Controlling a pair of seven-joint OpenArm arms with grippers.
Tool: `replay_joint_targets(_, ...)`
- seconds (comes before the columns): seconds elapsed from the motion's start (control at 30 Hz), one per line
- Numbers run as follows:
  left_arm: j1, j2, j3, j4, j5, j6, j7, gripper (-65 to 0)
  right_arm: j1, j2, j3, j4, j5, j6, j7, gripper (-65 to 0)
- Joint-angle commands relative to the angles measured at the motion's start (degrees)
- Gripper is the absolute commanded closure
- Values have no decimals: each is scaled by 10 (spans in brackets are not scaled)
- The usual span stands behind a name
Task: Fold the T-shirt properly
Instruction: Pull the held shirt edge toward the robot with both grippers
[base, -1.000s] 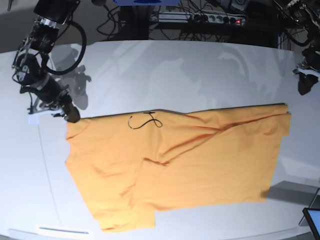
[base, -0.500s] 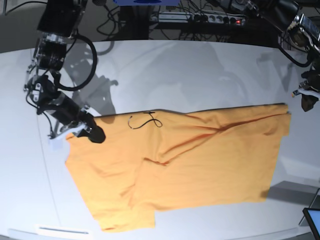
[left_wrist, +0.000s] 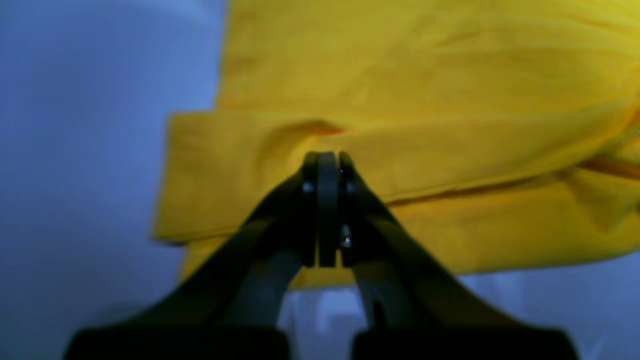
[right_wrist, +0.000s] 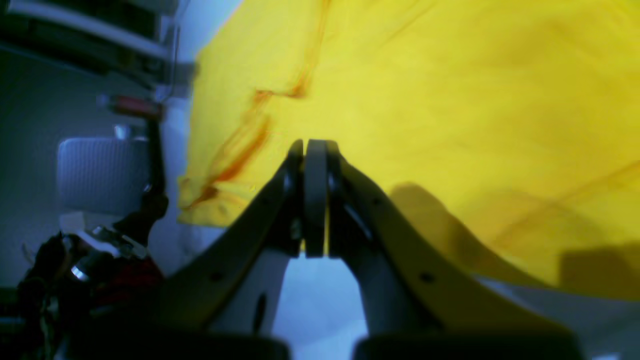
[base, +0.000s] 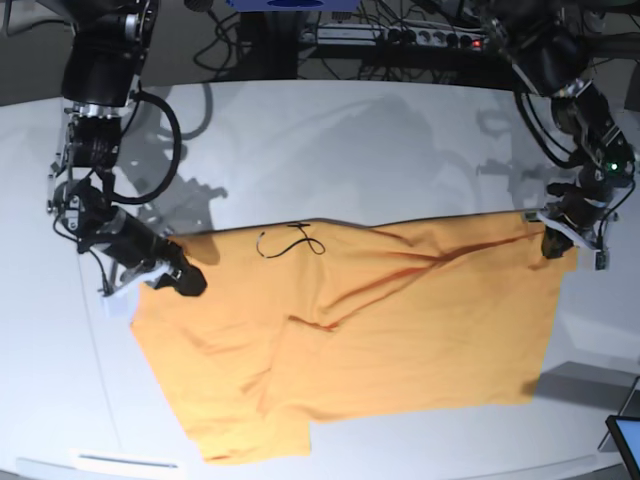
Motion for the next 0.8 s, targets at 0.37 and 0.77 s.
replay_joint_targets(0.37, -48, -20, 0, -86, 0, 0, -40, 0, 97, 0, -36, -127, -98, 99, 15, -3)
replay_joint_targets(0.77, -58, -28, 54, -158, 0, 0, -42, 0, 92, 4, -34, -258, -119, 129, 64, -3)
